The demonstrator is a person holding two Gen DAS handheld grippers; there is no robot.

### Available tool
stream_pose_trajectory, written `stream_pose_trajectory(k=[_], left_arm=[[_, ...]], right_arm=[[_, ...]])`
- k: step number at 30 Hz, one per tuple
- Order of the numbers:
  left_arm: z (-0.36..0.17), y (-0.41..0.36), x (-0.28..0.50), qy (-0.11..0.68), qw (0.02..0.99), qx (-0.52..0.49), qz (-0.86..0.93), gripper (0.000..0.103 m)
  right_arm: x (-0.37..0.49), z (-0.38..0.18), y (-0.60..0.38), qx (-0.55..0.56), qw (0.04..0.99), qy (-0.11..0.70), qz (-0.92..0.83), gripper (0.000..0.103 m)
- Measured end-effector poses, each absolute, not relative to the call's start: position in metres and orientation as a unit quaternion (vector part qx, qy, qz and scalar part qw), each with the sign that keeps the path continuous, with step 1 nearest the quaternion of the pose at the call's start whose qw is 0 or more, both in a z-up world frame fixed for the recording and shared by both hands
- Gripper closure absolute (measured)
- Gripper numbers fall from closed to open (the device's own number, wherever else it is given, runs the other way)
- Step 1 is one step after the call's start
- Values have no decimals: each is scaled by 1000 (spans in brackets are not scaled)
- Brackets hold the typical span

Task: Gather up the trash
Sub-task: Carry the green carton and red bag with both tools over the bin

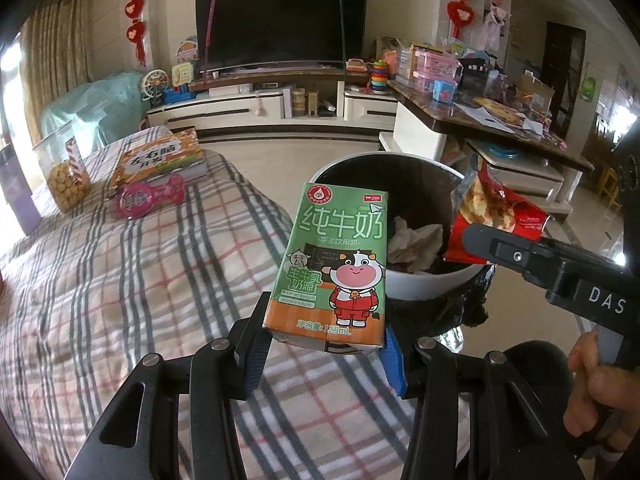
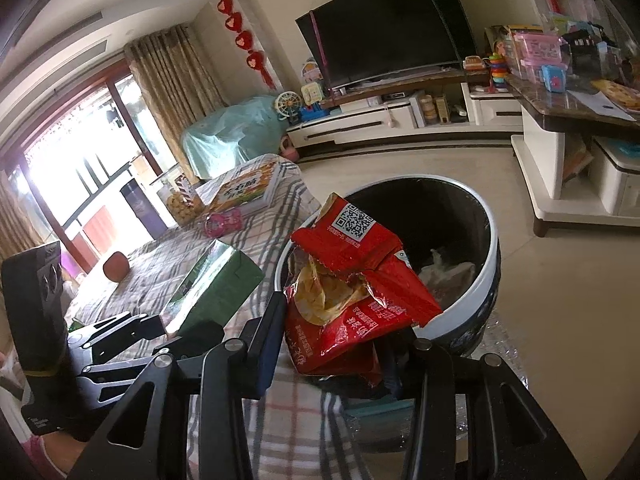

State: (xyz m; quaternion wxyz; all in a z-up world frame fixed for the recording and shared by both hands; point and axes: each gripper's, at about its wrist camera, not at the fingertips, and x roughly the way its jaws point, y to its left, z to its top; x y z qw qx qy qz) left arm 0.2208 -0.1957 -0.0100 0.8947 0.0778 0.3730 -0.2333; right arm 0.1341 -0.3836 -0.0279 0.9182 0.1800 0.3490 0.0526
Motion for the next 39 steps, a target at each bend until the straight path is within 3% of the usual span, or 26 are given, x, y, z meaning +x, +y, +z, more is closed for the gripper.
stream_pose_trajectory(k=[39], left_arm=[[-17,-250,266,384,885,103,-244,56]], right_arm=[[169,-34,-417,164,911,376,33,60]])
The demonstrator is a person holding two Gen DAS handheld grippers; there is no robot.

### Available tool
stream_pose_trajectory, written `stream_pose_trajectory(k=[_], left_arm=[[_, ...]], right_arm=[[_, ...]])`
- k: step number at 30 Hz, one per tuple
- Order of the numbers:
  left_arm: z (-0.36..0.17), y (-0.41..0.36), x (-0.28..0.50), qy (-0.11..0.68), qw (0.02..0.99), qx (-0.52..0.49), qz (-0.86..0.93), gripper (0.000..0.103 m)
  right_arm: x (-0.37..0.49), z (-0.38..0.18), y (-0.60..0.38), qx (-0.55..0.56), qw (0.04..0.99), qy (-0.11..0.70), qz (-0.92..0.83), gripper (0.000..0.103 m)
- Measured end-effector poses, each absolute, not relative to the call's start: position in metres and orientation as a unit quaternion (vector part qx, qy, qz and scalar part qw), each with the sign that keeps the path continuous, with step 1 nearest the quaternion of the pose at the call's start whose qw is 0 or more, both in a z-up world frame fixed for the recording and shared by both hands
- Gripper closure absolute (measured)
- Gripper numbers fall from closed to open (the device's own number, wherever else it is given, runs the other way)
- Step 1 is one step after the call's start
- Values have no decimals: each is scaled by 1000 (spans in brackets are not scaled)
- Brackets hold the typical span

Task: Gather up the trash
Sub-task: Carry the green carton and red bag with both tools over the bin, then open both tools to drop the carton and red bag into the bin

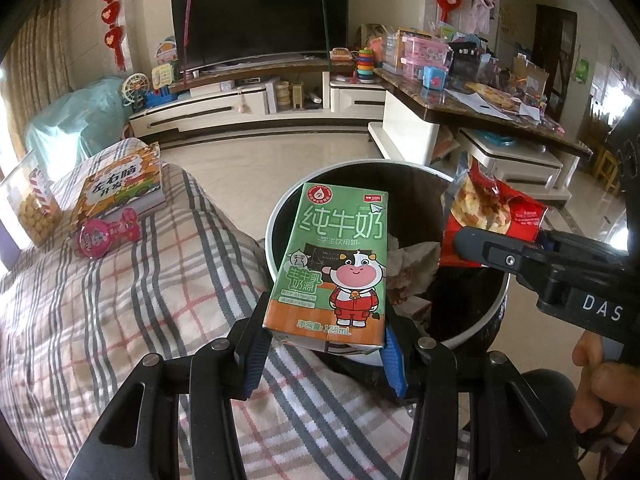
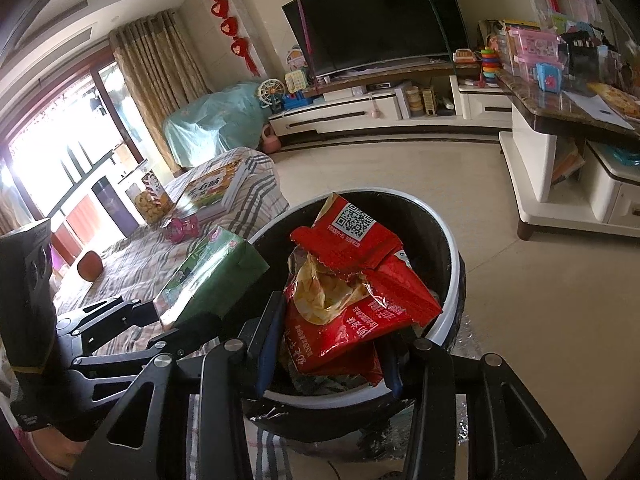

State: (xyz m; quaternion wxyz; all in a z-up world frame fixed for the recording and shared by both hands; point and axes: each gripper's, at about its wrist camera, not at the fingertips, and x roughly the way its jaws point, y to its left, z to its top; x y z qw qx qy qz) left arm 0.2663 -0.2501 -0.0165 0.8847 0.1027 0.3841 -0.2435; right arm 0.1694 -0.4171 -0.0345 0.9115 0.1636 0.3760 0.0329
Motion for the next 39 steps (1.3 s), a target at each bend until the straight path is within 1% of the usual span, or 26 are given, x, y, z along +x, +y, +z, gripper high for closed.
stream_pose_trajectory(k=[30,39], left_arm=[[-18,-267,283,394,878,112,-246,56],[-20,-269,289,399,878,111,-240,56]], right_arm=[[187,-37,-424,155,906,391,40,59],[191,-40,-429,157,901,402,42,57]])
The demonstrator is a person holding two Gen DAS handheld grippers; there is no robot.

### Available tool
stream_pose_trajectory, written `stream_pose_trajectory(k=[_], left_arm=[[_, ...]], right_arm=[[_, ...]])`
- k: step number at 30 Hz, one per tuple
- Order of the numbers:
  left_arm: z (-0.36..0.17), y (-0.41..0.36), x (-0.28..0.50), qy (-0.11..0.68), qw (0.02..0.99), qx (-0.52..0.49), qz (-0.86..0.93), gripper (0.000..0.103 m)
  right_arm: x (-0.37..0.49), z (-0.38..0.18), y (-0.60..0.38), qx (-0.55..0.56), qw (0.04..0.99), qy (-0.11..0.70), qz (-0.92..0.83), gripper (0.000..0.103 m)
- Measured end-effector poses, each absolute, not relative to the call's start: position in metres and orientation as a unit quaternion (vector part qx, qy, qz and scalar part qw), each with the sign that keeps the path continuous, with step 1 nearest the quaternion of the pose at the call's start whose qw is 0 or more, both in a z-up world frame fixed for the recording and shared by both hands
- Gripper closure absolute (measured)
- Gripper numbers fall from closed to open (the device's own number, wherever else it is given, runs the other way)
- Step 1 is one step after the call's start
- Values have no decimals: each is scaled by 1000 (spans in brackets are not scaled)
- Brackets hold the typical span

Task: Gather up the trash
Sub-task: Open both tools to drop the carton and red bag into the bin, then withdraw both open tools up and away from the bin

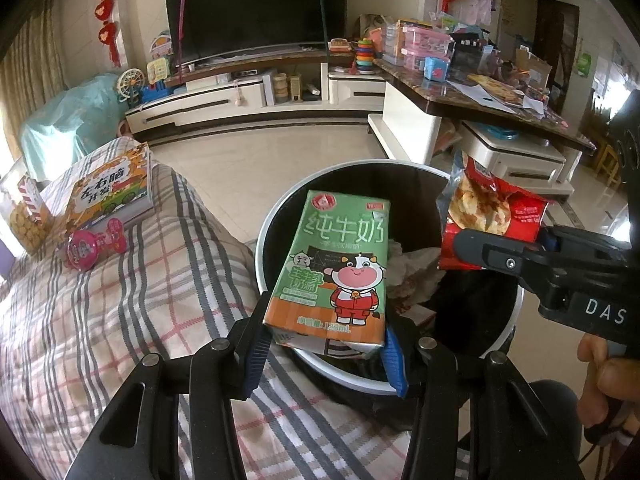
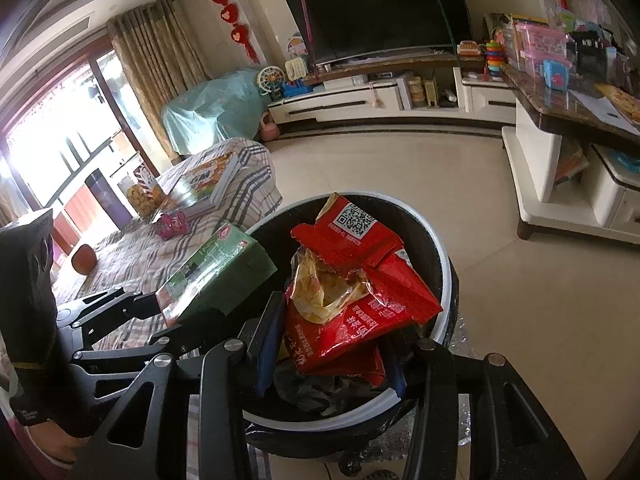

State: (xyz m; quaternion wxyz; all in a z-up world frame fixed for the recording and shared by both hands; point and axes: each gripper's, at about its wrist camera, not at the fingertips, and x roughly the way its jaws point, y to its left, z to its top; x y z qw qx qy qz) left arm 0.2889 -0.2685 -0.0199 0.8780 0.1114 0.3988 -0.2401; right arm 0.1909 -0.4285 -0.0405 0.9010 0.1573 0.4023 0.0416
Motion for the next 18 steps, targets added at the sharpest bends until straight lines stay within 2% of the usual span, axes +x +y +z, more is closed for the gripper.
stream_pose_trajectory(k=[3,7,11,13,18], left_arm=[[-19,-270,290,400,878,109,-237,55],[-12,-266,290,395,883,102,-231,43],[-9,-251,283,389,888,90,-229,40],[-9,-241,278,388,890,80,-225,35],[-8,-206,256,384,897,40,-217,34]], right_arm=[[193,-42,-430,154,899,409,42,53],[193,-39,-431,150,899,411,38,41],[184,-34,-435,161,901,402,31,28],[179,-32,-435,167,902,397,30,27],[159,-26,-426,185,908,374,25,25]])
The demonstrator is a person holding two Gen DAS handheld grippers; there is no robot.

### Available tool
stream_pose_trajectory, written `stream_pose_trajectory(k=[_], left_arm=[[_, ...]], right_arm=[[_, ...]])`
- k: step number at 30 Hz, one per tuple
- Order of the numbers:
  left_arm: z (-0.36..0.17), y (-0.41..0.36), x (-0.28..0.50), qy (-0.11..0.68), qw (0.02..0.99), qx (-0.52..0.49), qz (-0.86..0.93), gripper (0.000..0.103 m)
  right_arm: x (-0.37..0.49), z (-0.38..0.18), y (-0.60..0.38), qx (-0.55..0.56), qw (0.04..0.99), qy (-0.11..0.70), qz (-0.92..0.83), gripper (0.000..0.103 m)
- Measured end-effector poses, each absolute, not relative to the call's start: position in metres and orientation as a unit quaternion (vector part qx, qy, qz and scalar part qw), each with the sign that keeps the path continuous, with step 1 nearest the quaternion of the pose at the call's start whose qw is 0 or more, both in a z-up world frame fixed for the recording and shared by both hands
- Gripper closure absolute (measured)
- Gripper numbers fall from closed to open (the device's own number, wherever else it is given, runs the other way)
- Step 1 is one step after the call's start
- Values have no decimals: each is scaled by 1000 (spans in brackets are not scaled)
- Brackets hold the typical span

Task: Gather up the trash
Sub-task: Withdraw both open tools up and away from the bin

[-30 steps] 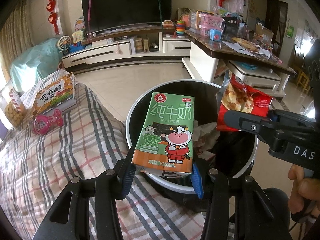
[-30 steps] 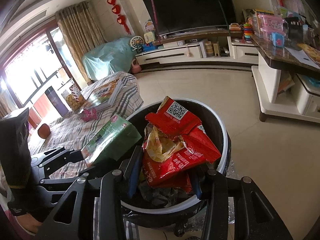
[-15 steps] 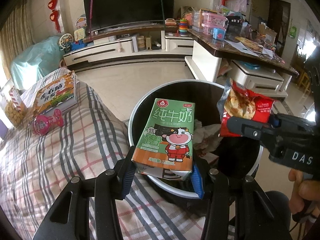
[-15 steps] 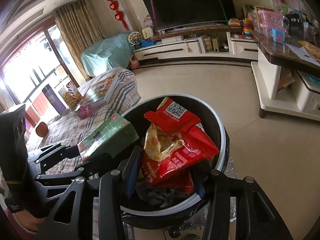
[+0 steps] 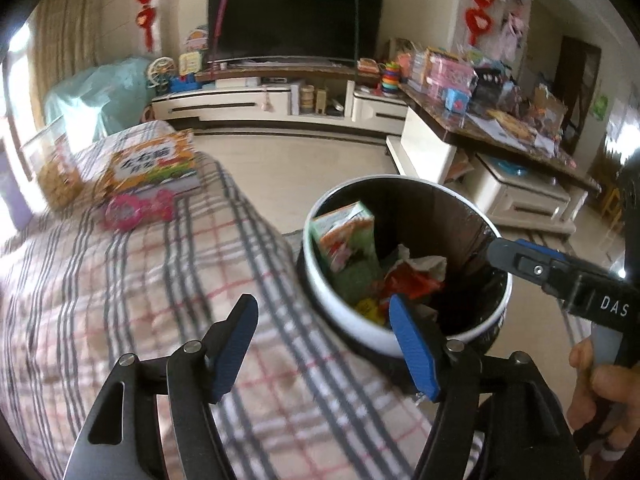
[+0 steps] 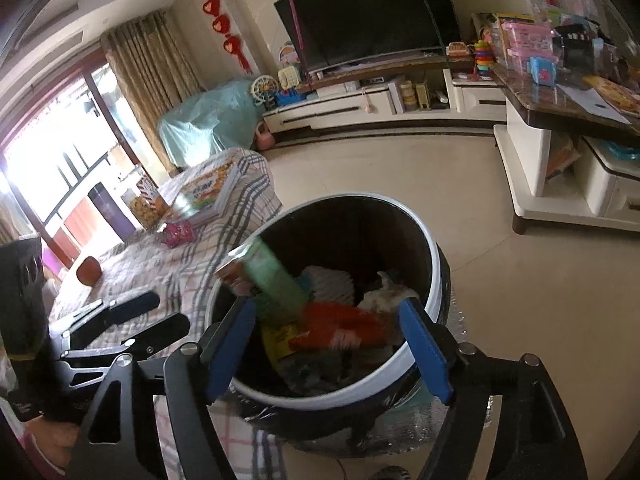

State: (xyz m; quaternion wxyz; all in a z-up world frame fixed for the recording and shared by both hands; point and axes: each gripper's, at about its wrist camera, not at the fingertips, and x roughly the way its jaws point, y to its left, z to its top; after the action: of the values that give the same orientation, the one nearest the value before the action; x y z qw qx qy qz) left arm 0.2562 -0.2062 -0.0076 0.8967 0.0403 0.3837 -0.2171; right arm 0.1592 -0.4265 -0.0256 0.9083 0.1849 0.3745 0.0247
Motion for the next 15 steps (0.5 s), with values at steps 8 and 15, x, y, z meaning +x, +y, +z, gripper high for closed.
stream_pose_trajectory(k=[8,15], left_arm=[[-13,-151,209,377,907,-6,-188,27],[-16,-119,168,361,918,-24,-162,26]], right_arm=[[124,-15,-394,196,918,344,32,13],[95,-9,-364,183,932,312,23,9]])
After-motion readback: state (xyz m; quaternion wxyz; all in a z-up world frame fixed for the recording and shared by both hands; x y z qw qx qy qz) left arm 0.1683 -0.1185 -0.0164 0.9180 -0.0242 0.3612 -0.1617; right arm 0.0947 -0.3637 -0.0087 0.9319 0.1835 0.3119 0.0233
